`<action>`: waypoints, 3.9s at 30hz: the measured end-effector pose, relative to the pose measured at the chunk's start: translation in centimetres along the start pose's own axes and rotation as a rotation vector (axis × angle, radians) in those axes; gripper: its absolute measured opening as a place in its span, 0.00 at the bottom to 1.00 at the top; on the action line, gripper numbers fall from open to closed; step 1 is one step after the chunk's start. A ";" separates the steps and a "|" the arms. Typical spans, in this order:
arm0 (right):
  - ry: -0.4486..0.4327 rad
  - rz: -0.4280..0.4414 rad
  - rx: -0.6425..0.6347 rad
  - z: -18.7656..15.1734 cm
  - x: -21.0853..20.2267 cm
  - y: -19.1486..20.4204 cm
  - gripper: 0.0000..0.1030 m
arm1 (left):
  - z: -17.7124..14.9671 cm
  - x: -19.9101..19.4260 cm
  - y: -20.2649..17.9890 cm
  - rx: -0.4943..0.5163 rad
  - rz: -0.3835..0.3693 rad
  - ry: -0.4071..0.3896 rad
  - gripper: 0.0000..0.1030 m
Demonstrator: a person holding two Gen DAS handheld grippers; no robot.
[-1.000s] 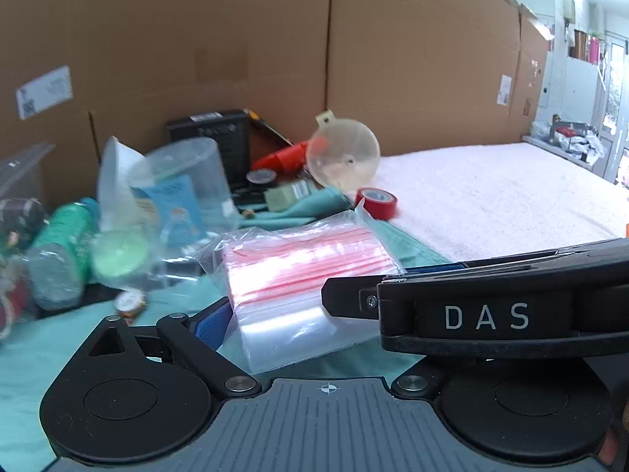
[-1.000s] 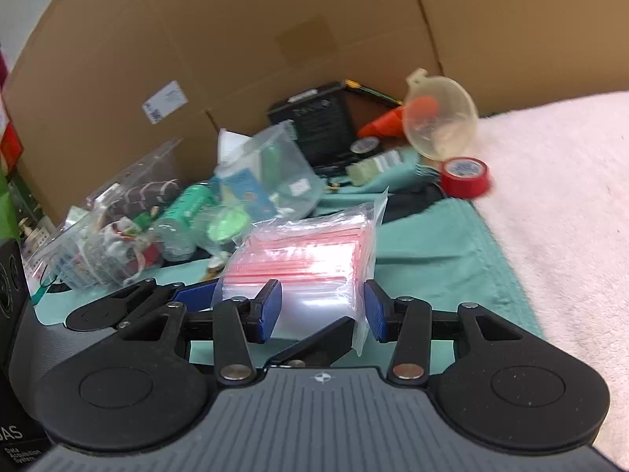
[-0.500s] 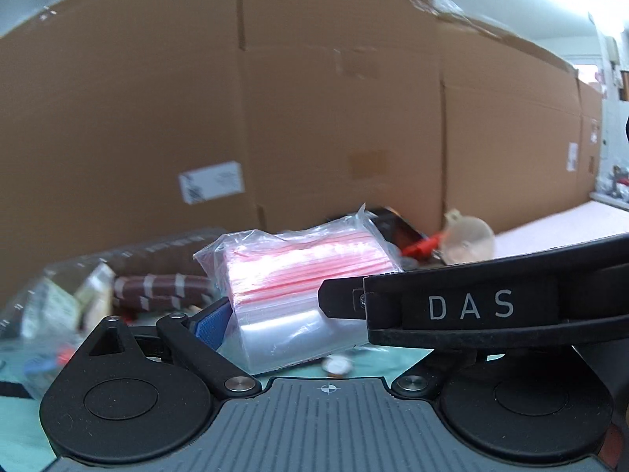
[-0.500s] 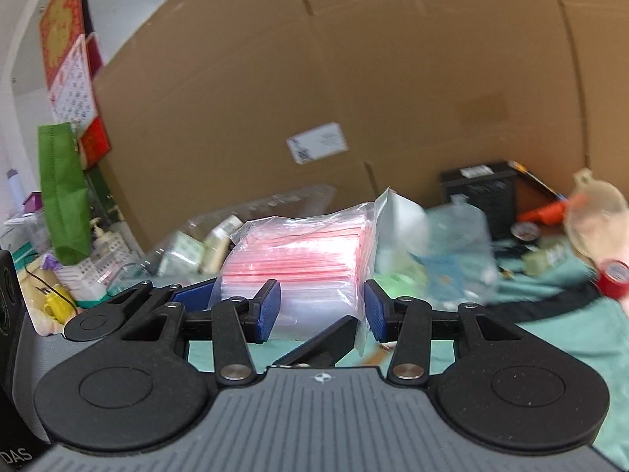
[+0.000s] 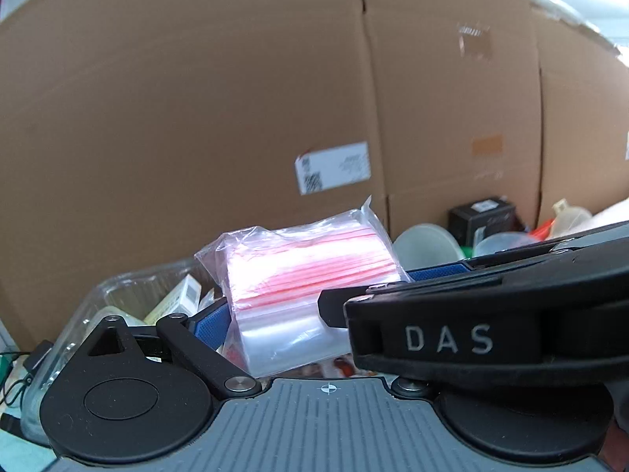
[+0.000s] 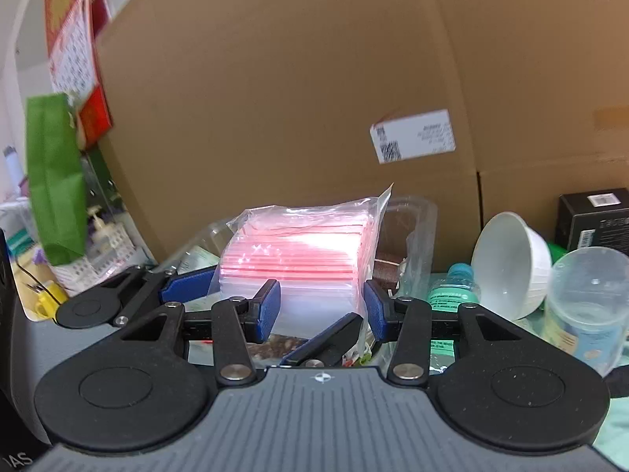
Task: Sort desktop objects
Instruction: 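Carry the zip bag with the right gripper into the plastic tray, then open the right gripper to release the bag and withdraw, then grasp the clear plastic cup lying by the watch with the right gripper, then carry the clear cup with the right gripper and drop it in the tray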
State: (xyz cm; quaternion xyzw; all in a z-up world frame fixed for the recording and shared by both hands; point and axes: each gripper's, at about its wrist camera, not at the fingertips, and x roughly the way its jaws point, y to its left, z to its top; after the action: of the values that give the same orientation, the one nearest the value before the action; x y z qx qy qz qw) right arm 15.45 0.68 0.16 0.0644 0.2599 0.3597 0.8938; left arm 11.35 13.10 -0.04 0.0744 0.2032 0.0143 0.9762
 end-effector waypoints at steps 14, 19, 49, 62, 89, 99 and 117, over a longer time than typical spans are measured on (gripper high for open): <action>-0.034 -0.110 -0.086 -0.3 0.4 1.1 0.59 | -0.6 0.9 1.1 -0.024 0.035 0.053 1.00; -0.087 -0.091 -0.066 -0.8 -2.7 1.1 0.66 | -0.8 -2.7 0.3 -0.063 0.021 -0.008 1.00; -0.013 -0.212 0.106 -9.5 -12.6 -10.3 0.72 | -6.6 -2.2 -12.5 0.062 -0.219 0.070 1.00; 0.024 -0.191 0.122 -7.6 -8.9 -11.6 0.53 | -5.6 5.1 -13.7 0.232 -0.324 0.068 1.00; 0.045 -0.172 -0.025 -6.5 -8.6 -9.2 0.15 | -5.6 2.4 -16.9 0.300 -0.554 0.018 1.00; -0.010 -0.086 -0.125 -3.1 -10.0 -5.4 0.14 | -2.8 -1.6 -14.0 0.250 -0.428 -0.108 1.00; 0.048 0.165 -0.140 5.8 4.3 -0.5 0.14 | 2.6 4.5 -1.6 0.223 -0.109 0.022 0.99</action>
State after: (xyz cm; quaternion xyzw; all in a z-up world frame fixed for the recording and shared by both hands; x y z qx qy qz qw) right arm 21.38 3.63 3.18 0.0141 0.2495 0.4508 0.8570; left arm 16.48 11.42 0.27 0.1711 0.2180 -0.0609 0.9589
